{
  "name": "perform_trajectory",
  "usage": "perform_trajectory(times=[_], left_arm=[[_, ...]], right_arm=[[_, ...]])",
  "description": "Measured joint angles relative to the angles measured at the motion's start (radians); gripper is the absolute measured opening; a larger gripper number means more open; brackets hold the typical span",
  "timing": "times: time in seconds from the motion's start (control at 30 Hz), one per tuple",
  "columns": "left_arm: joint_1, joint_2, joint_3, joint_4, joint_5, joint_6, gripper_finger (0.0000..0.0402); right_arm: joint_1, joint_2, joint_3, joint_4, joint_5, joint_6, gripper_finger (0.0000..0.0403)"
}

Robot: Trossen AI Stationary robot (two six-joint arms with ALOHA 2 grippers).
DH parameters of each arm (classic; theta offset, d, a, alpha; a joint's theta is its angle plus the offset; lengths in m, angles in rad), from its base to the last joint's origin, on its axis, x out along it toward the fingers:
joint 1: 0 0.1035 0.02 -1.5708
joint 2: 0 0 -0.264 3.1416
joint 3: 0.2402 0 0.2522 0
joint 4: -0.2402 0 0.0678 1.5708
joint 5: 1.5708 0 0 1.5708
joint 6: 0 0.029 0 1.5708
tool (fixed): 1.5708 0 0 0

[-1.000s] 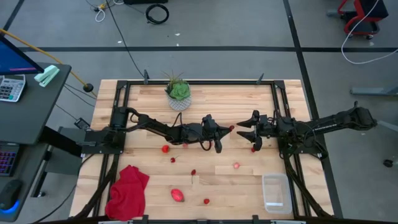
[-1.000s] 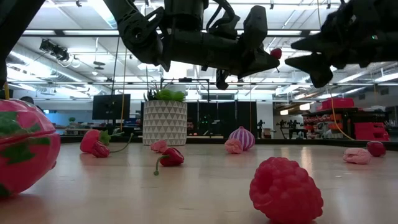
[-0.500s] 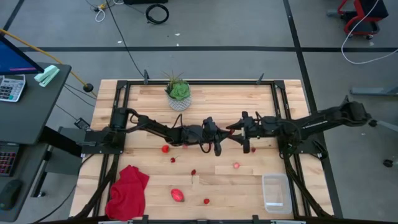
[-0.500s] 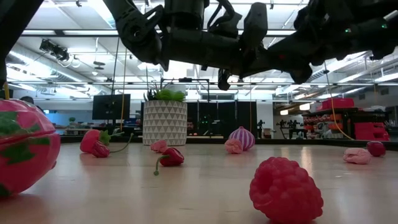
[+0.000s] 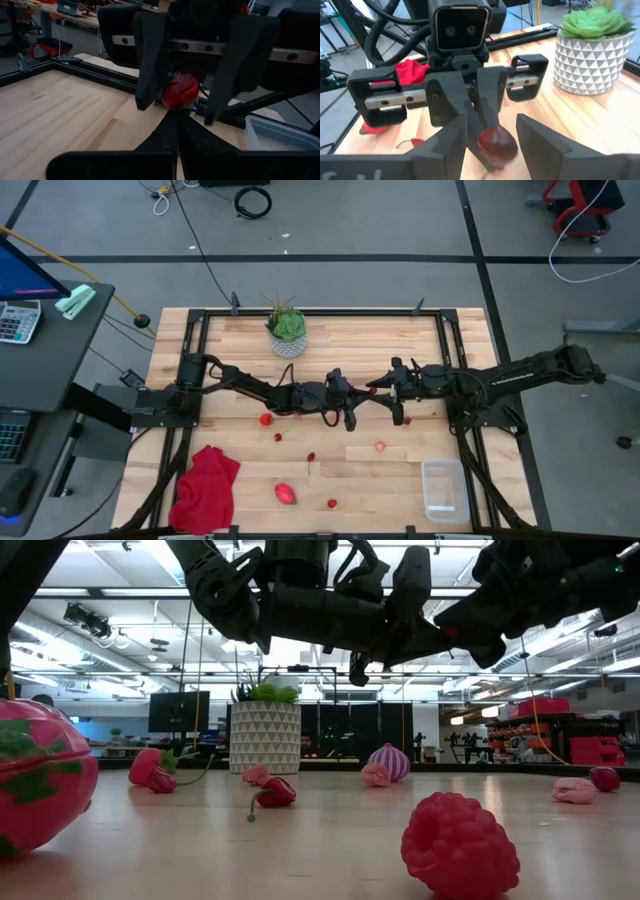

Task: Pick and placing Produce into tupperware
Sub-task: Put the red cherry into the transparent container

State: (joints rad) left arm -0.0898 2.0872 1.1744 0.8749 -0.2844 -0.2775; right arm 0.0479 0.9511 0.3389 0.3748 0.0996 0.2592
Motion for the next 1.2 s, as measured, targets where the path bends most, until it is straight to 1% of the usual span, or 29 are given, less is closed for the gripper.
perform_trajectory(times=[0.13,0.27,0.4,0.57,0.7,0.9,1.2], left_arm=[[0.0,0.0,0.0,0.001,0.0,0.0,0.0015],[0.0,0.0,0.0,0.003,-0.003,-0.003,0.0008],[0.0,0.0,-0.001,0.001,-0.004,-0.003,0.0006],[0.0,0.0,-0.002,0.001,-0.003,-0.005,0.0021],[0.0,0.0,-0.002,0.002,-0.005,-0.007,0.0016],[0.001,0.0,-0.002,0.002,-0.004,-0.031,0.0008],[-0.002,0.0,-0.002,0.006,-0.001,-0.052,0.0049]], right_arm=[[0.0,-0.036,0.0,-0.052,-0.001,0.0,0.0165],[0.0,-0.04,0.0,-0.065,0.006,0.0,0.0148],[0.0,-0.033,0.0,-0.063,0.006,0.0,0.0125],[0.0,-0.032,0.0,-0.063,0.007,0.0,0.0091],[0.0,-0.031,0.0,-0.064,0.022,0.0,0.0071],[0.0,-0.033,0.0,-0.068,0.029,0.0,0.0067],[0.0,-0.119,0.0,-0.118,0.033,0.001,0.0068]])
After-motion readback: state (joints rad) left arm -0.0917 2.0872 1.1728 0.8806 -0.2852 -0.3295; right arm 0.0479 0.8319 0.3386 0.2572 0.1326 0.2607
